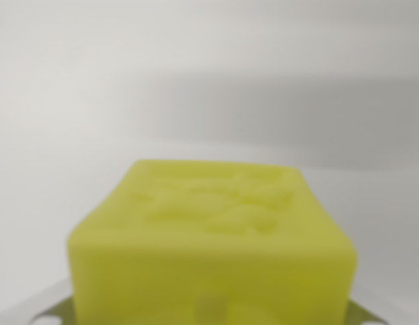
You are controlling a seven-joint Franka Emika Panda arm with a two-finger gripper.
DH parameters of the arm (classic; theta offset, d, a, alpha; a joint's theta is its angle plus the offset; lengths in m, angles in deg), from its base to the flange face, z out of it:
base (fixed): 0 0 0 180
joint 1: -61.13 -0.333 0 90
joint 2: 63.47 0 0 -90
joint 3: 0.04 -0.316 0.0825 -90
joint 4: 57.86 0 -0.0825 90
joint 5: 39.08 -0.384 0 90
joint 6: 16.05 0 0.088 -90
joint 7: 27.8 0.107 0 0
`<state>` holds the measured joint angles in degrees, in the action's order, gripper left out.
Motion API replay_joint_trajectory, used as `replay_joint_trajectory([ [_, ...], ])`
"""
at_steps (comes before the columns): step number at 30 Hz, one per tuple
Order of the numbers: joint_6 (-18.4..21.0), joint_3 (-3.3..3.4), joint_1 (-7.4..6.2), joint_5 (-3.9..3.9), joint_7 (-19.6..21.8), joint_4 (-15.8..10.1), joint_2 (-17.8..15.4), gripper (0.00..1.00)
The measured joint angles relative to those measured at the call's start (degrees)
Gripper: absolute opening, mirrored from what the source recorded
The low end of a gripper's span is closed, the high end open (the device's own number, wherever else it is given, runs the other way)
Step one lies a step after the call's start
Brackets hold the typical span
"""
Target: Pick yellow cube
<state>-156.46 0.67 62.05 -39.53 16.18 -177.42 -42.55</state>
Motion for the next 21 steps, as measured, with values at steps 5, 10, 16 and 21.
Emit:
replay_joint_trajectory([
  [5,1.50,0.00,0.00,0.03,0.02,0.15,-1.34,0.00],
  [10,3.04,0.00,0.01,0.07,0.04,0.38,-2.63,0.00],
  [16,4.89,0.00,0.01,0.10,0.07,0.75,-4.12,0.00],
  [21,6.46,0.00,0.01,0.13,0.09,1.12,-5.29,0.00],
])
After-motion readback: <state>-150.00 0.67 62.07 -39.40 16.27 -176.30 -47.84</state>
